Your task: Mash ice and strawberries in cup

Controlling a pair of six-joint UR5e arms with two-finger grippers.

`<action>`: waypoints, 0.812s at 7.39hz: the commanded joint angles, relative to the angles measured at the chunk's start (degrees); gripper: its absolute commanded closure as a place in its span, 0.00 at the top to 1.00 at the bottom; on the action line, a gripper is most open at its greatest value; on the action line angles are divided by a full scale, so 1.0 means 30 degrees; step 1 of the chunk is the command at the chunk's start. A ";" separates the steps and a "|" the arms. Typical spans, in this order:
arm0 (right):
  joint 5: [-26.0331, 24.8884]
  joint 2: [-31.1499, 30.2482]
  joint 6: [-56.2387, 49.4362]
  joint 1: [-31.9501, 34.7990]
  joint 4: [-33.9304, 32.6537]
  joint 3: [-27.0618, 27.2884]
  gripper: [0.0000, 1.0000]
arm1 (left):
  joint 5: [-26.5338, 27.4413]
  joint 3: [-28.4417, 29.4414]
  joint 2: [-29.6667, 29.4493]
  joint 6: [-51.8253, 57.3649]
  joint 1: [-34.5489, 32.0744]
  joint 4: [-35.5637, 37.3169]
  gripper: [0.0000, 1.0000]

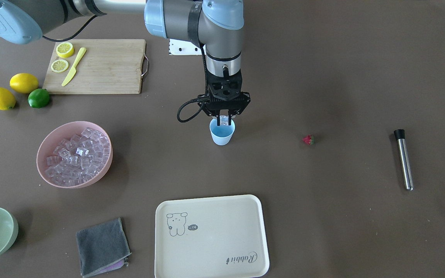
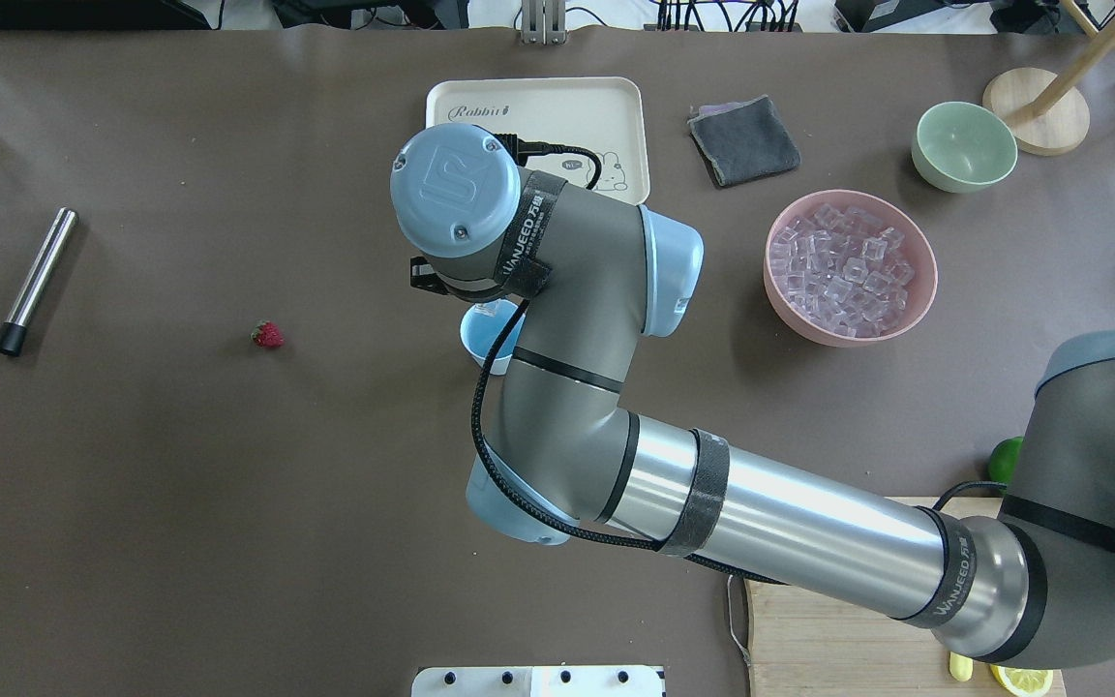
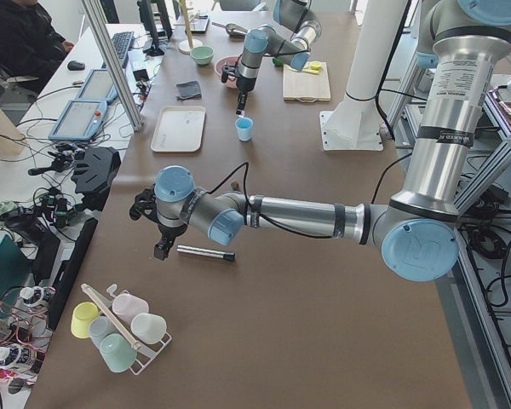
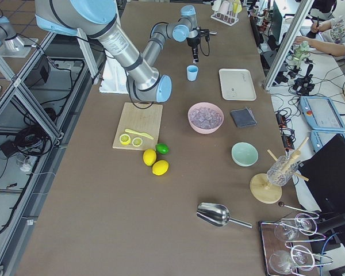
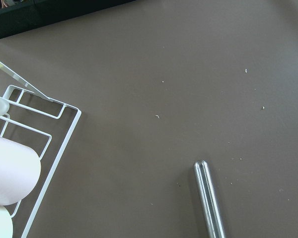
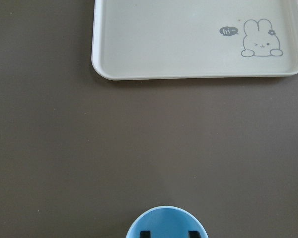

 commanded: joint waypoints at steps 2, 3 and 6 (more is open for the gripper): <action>-0.0266 -0.0633 -0.0040 -0.0221 0.1562 -0.0198 0.90 | 0.0000 0.0005 -0.0012 0.0000 -0.0025 -0.0031 0.97; -0.0267 -0.0638 -0.0214 -0.0193 0.1688 -0.0170 0.98 | 0.0000 0.0005 -0.0012 0.0000 -0.0025 -0.0031 0.97; 0.3229 -0.3078 -0.2655 0.2635 0.0465 0.3906 0.98 | 0.0000 0.0063 -0.0012 -0.0029 0.0004 -0.0295 0.97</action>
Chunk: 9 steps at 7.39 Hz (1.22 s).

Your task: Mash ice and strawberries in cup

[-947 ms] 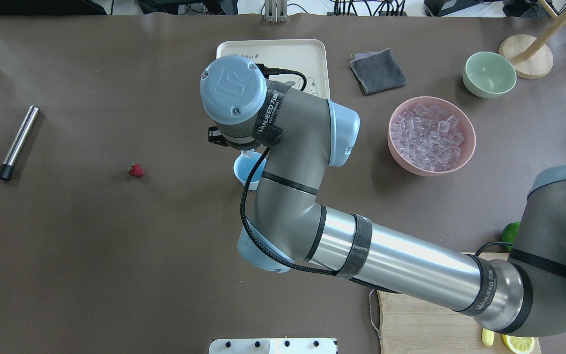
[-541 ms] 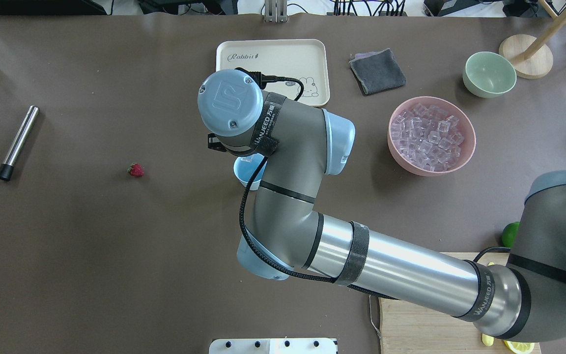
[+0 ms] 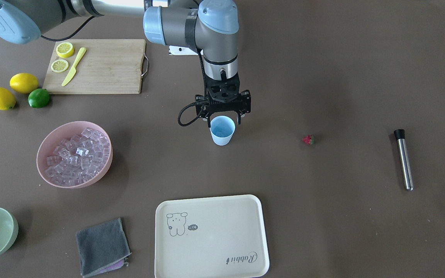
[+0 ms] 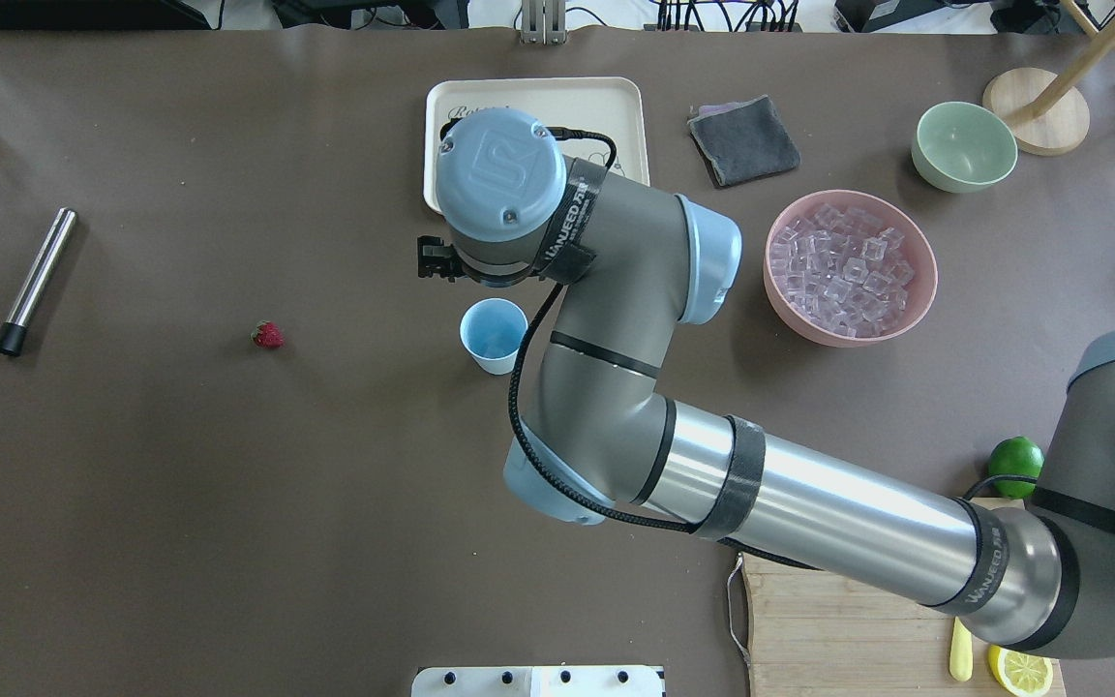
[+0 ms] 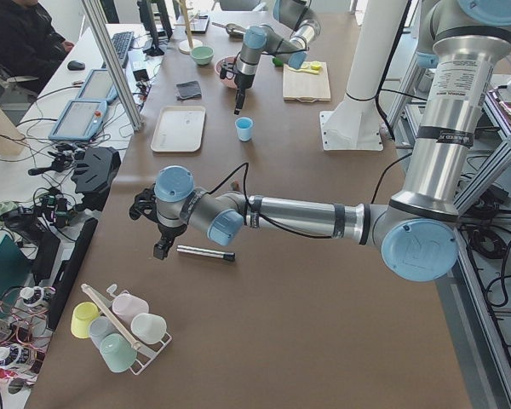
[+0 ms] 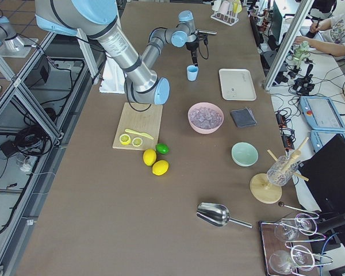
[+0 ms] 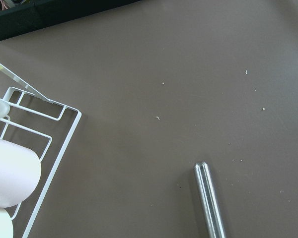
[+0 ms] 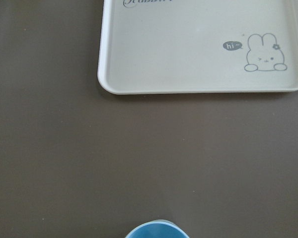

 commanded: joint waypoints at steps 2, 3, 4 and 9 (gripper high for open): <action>0.3860 -0.6708 -0.7963 0.3154 -0.0628 0.6461 0.99 | 0.0000 -0.0097 0.0001 -0.0004 0.0005 -0.0065 0.97; 0.3982 -0.7278 -0.8942 0.3276 -0.0569 0.6473 0.99 | 0.0000 -0.0098 0.0030 -0.0004 0.0005 -0.0094 0.97; 0.3897 -0.7284 -0.8806 0.3423 -0.0482 0.6619 0.98 | 0.0000 0.0047 0.0001 -0.0004 0.0005 -0.0356 0.97; 0.3925 -1.0067 -1.3855 0.5329 0.2397 0.3711 0.98 | 0.0000 -0.0010 0.0234 -0.0034 0.0239 -0.0999 0.97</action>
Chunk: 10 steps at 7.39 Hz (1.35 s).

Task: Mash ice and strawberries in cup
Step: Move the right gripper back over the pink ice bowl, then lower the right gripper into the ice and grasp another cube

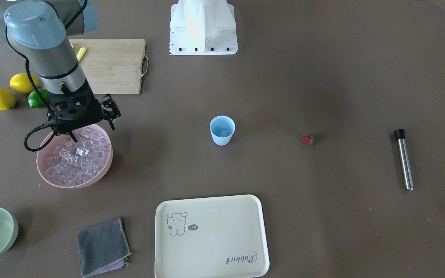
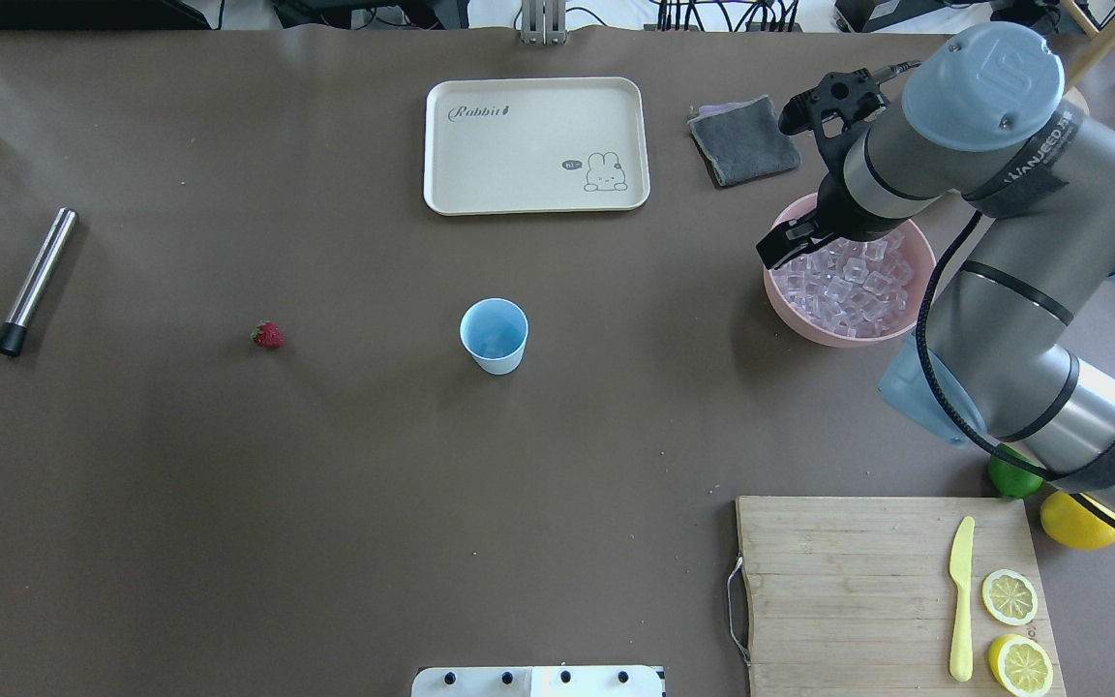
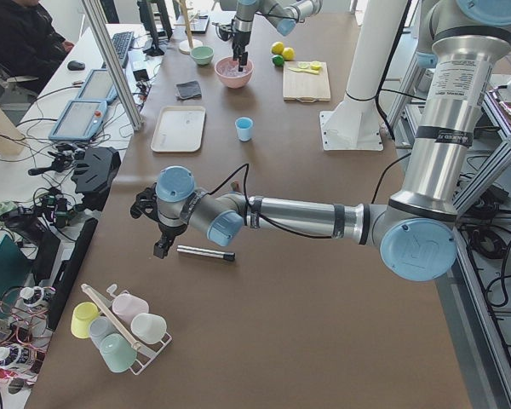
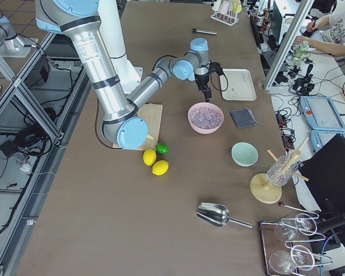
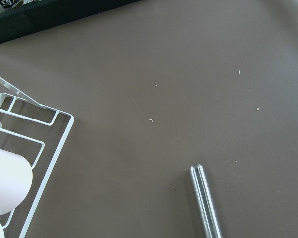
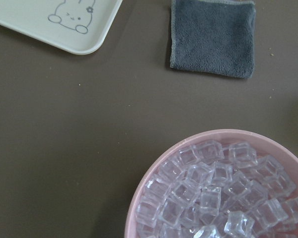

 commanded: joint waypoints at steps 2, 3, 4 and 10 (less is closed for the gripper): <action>0.0684 -0.0658 -0.3558 0.0137 0.5151 -0.3576 0.97 | 0.0407 0.0006 -0.0102 0.0037 0.0006 -0.0284 0.97; 0.1589 -0.0689 -0.3703 0.0369 0.5157 -0.3608 0.96 | 0.0439 -0.0025 -0.0103 0.0037 0.0006 -0.0284 0.97; 0.1685 -0.1008 -0.3705 0.0400 0.5215 -0.3608 0.95 | 0.0440 -0.0025 -0.0103 0.0037 0.0006 -0.0284 0.97; 0.1774 -0.2007 -0.3881 0.0342 0.5392 -0.3432 0.87 | 0.0440 0.0092 -0.0132 -0.0022 0.0094 -0.0314 0.97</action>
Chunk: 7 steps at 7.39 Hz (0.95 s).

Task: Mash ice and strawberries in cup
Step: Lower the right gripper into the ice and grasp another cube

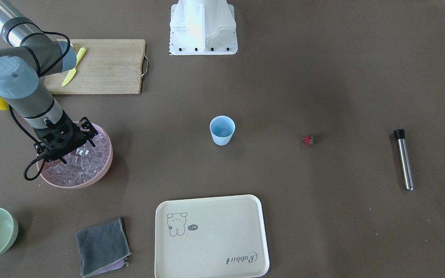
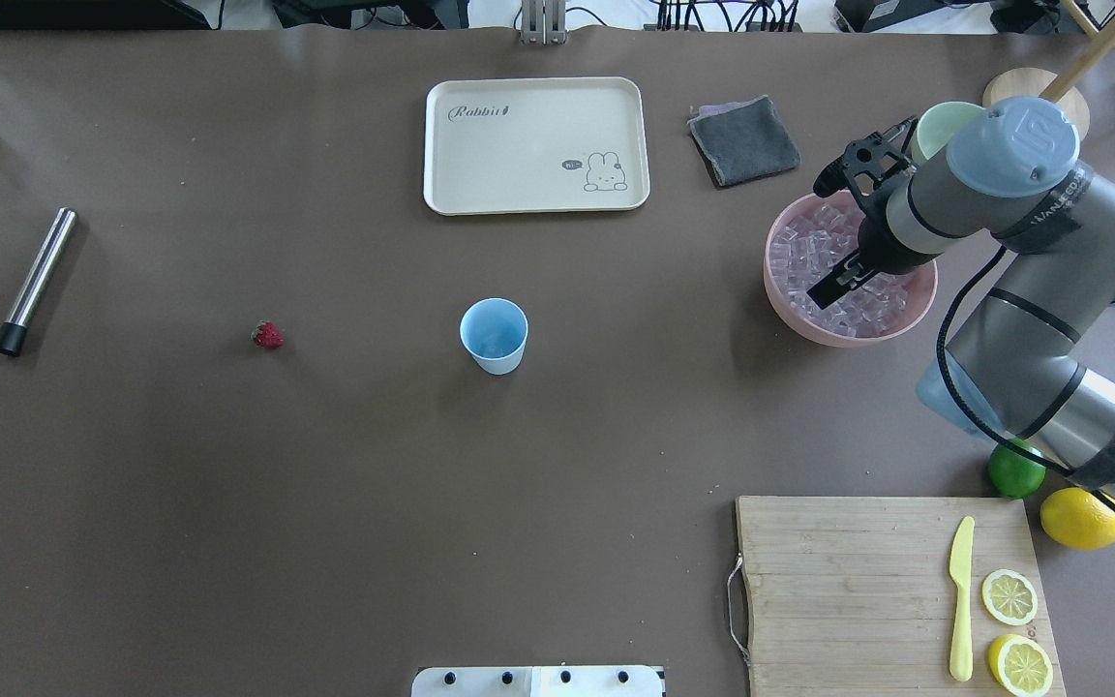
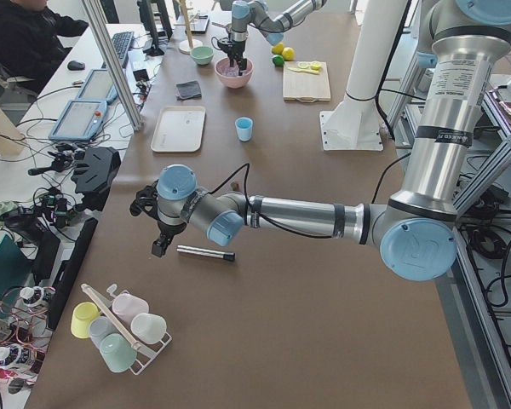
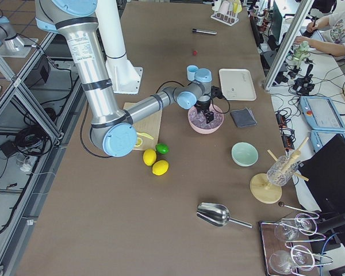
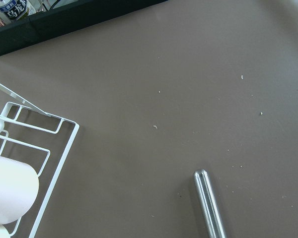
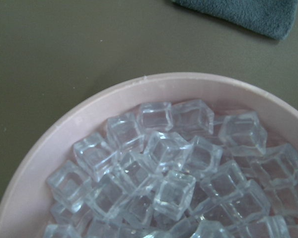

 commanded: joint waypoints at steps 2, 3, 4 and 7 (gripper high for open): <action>-0.0173 -0.0013 0.0105 -0.0007 -0.0019 -0.0070 0.70 | 0.0000 0.0068 -0.0005 -0.0003 0.0051 -0.0001 0.97; -0.0261 -0.0041 0.0134 -0.0181 -0.0020 -0.0245 0.68 | 0.0000 0.0039 -0.0005 -0.0003 0.0051 0.0028 0.97; -0.0233 0.0074 0.0250 -0.0183 -0.0020 -0.0189 0.62 | 0.0000 0.0039 -0.0005 -0.0003 0.0051 0.0028 0.97; -0.0233 -0.0042 0.0281 -0.0125 -0.0020 0.0017 0.45 | 0.0000 0.0127 -0.0152 -0.0032 0.0196 0.0028 0.97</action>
